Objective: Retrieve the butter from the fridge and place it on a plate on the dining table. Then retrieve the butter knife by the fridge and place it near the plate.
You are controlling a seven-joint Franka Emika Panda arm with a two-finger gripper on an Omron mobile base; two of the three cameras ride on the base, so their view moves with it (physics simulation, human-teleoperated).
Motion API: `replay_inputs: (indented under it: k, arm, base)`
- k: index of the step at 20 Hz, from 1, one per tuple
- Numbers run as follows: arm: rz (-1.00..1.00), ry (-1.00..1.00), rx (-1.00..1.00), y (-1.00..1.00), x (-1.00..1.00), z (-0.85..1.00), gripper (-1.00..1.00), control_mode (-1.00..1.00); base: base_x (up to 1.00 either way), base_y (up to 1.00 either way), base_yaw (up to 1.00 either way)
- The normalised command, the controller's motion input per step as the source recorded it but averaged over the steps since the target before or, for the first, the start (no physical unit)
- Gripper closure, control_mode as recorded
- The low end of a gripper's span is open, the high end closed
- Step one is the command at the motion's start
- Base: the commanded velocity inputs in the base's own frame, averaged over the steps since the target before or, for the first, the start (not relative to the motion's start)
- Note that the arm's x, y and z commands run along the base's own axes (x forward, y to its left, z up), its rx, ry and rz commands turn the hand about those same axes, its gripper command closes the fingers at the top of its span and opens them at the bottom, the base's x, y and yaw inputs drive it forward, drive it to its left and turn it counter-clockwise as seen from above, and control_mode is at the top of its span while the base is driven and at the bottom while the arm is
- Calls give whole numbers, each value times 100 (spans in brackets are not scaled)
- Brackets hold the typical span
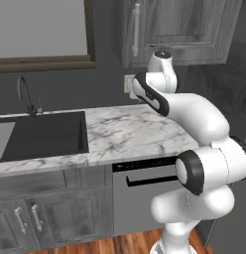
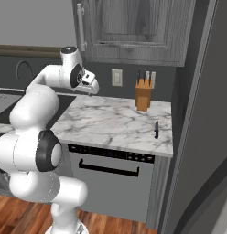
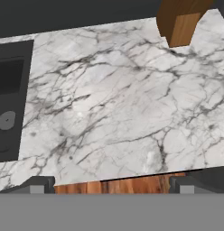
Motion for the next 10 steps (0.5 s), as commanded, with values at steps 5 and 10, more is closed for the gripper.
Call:
replay_inputs:
  k: [5, 10]
  arm:
    - [0, 0, 0, 0, 0, 0, -100, 100]
    - [0, 0, 0, 0, 0, 0, -100, 100]
  base:
    - [33, -48, 6]
    - [22, -26, 0]
